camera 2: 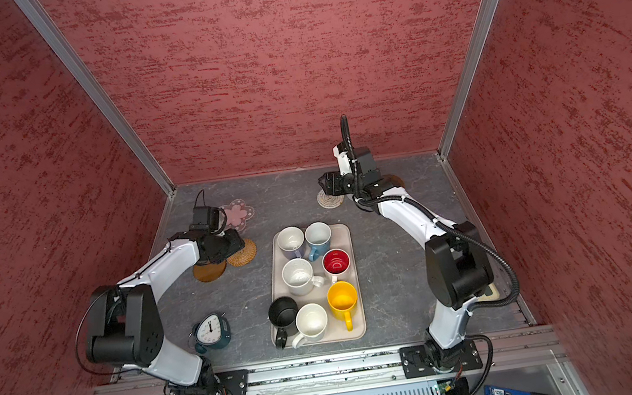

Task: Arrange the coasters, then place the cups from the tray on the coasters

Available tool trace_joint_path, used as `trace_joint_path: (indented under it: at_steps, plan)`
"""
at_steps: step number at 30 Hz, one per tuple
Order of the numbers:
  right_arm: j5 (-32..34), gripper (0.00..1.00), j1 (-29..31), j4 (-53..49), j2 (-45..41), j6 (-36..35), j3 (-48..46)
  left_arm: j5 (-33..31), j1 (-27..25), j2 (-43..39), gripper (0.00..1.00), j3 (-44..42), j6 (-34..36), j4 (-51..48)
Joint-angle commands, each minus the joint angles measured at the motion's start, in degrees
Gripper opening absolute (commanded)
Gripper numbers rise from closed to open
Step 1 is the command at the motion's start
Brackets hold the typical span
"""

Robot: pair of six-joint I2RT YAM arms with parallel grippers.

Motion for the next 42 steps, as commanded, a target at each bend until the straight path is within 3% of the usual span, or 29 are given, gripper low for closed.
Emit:
trace_joint_path:
  at_steps: [1,8,13,23,42]
  plan:
    - [0.9,0.73,0.3,7.0,-1.5,2.1,-5.4,-0.8,0.7,2.6,0.58,1.9,0.0,1.8]
    - [0.6,0.73,0.3,13.3,-4.7,4.4,-14.1,0.0,1.1,8.8,0.5,4.1,0.0,3.5]
    - [1.2,0.73,0.3,12.5,-4.0,4.1,-13.9,1.0,1.4,12.7,0.4,6.1,-0.3,3.9]
    - [2.1,0.74,0.3,12.6,-5.4,3.5,-14.7,3.0,0.3,21.0,0.39,14.2,-1.3,3.4]
    - [1.5,0.75,0.3,12.3,-4.0,3.5,-14.0,7.7,-5.0,40.7,0.39,42.7,-4.3,-1.4]
